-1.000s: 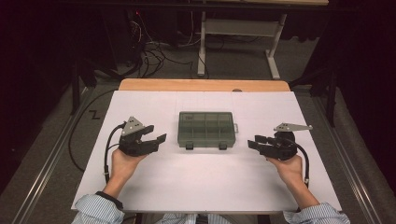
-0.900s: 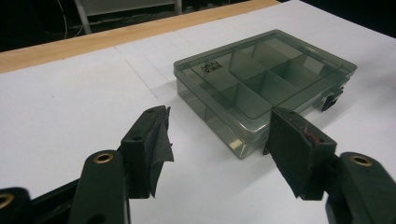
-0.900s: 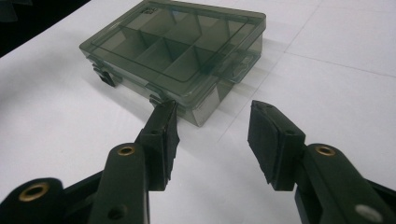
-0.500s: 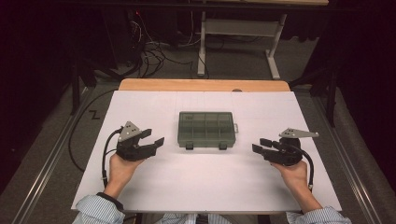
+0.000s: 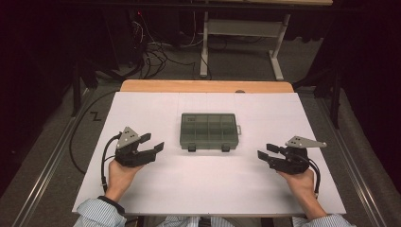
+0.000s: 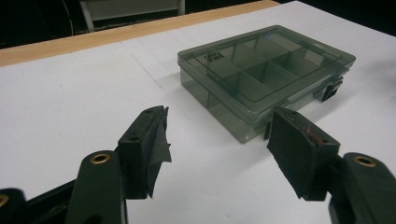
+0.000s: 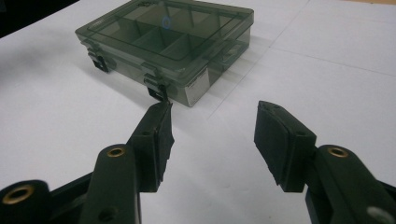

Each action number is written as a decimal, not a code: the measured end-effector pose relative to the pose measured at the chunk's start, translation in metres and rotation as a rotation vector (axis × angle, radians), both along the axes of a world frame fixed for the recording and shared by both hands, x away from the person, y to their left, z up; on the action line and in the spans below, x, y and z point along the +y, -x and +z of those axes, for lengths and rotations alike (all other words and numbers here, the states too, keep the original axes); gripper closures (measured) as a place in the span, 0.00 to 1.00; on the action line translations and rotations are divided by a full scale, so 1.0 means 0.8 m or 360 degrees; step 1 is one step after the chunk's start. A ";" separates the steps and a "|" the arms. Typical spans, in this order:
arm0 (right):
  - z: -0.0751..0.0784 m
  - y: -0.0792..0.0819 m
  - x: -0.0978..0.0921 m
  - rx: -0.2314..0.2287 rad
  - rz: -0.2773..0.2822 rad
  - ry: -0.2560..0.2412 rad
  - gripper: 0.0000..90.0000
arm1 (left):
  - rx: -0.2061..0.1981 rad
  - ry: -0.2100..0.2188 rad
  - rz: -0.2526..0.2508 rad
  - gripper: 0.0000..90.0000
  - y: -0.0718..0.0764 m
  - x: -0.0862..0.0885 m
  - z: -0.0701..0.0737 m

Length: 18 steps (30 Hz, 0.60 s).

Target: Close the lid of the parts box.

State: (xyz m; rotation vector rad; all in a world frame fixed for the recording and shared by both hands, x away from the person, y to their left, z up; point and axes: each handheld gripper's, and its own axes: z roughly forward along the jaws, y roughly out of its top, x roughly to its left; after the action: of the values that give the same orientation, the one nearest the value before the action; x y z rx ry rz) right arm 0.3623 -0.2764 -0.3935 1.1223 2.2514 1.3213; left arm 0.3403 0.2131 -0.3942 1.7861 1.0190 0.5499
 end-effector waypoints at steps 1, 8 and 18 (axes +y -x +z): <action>0.000 0.000 -0.001 -0.0001 0.0001 -0.0004 0.53 | 0.0002 0.0000 0.0001 0.41 0.001 0.001 -0.001; -0.001 0.007 -0.003 -0.0033 0.0008 -0.0026 0.54 | -0.0031 -0.0001 0.0030 0.41 0.008 0.004 -0.005; -0.004 0.015 -0.005 -0.0074 -0.0003 -0.0030 0.54 | -0.0038 0.0010 0.0042 0.41 0.015 0.008 -0.013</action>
State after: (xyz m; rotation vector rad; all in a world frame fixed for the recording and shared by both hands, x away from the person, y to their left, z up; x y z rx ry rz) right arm 0.3503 -0.2807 -0.3963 1.0887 2.2088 1.3563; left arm 0.3286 0.2193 -0.4043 1.7589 1.0282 0.5823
